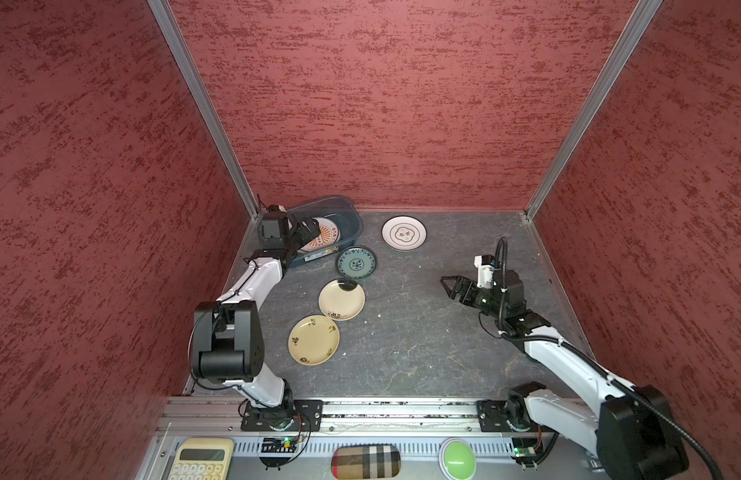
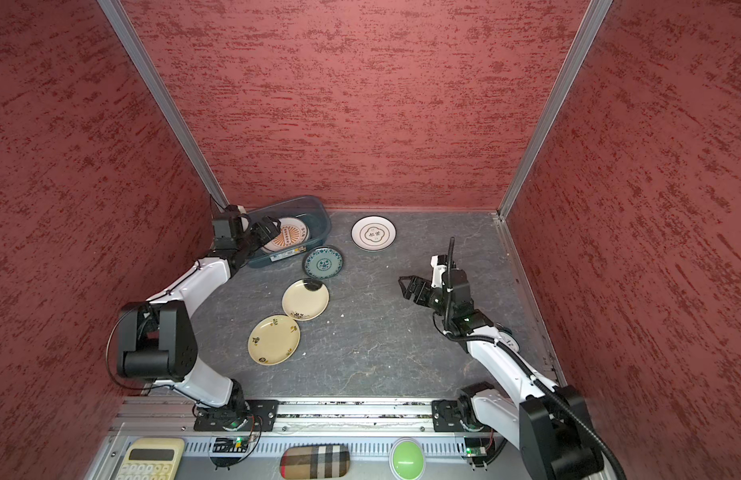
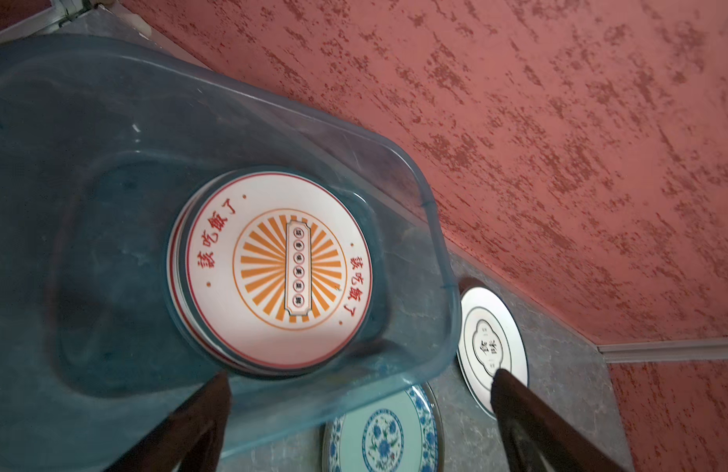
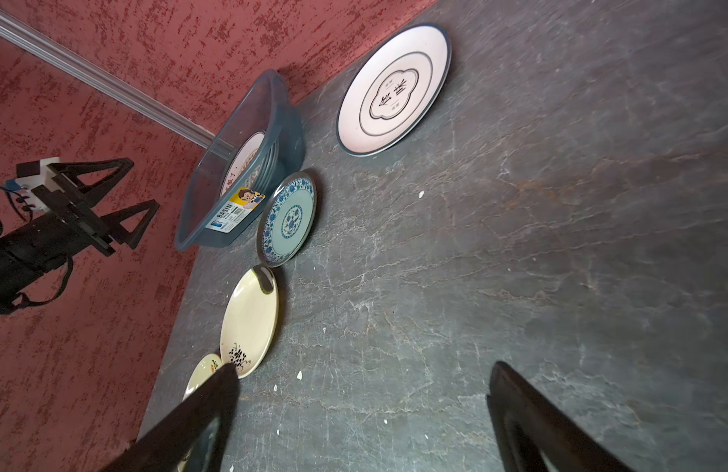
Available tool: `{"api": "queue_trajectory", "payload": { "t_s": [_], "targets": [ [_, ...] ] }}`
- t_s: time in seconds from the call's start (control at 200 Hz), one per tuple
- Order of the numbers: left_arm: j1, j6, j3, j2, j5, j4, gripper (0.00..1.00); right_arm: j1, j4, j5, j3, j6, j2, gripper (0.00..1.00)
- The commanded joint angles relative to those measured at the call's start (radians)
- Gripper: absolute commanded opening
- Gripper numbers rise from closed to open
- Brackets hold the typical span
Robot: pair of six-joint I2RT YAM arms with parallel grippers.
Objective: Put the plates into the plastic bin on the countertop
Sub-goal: 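Move the left gripper toward the blue floral plate while the right gripper approaches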
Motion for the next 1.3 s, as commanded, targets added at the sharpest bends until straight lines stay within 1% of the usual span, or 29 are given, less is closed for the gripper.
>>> {"api": "queue_trajectory", "payload": {
  "t_s": [0.0,0.085,0.15,0.225,0.336,0.391,0.511,0.636,0.751,0.847,1.032,1.162,1.298],
  "targets": [
    [-0.033,-0.011,-0.087,-0.082,-0.058,0.069,0.99,0.001,0.112,-0.048,0.018,0.001,0.088,0.96],
    [-0.074,-0.024,-0.152,-0.153,-0.061,0.083,1.00,0.000,0.142,-0.044,0.063,-0.006,0.187,0.96],
    [-0.111,-0.029,-0.201,-0.204,-0.061,0.102,0.99,0.000,0.199,-0.049,0.088,-0.002,0.272,0.96],
    [-0.143,-0.027,-0.251,-0.255,-0.027,0.142,1.00,0.000,0.267,-0.049,0.125,0.015,0.375,0.96],
    [-0.185,-0.038,-0.299,-0.310,0.003,0.139,0.99,0.000,0.347,-0.057,0.193,0.033,0.503,0.96],
    [-0.199,-0.044,-0.321,-0.327,0.026,0.143,1.00,0.000,0.369,-0.049,0.233,0.038,0.567,0.95],
    [-0.211,-0.056,-0.365,-0.338,0.091,0.169,1.00,-0.001,0.351,-0.054,0.365,0.035,0.720,0.94],
    [-0.213,-0.070,-0.414,-0.323,0.170,0.228,1.00,-0.001,0.353,-0.077,0.477,0.077,0.857,0.91],
    [-0.221,-0.101,-0.459,-0.324,0.195,0.276,1.00,-0.001,0.379,-0.072,0.538,0.116,0.931,0.88],
    [-0.224,-0.101,-0.479,-0.327,0.193,0.283,1.00,-0.002,0.349,-0.044,0.603,0.128,0.983,0.85],
    [-0.195,-0.061,-0.467,-0.368,0.189,0.203,1.00,-0.004,0.306,-0.032,0.727,0.174,1.075,0.79],
    [-0.181,-0.054,-0.485,-0.427,0.183,0.185,1.00,-0.008,0.257,-0.026,0.808,0.209,1.130,0.69],
    [-0.171,-0.064,-0.511,-0.470,0.189,0.181,0.99,-0.013,0.241,-0.018,0.851,0.236,1.155,0.61]
  ]
}}
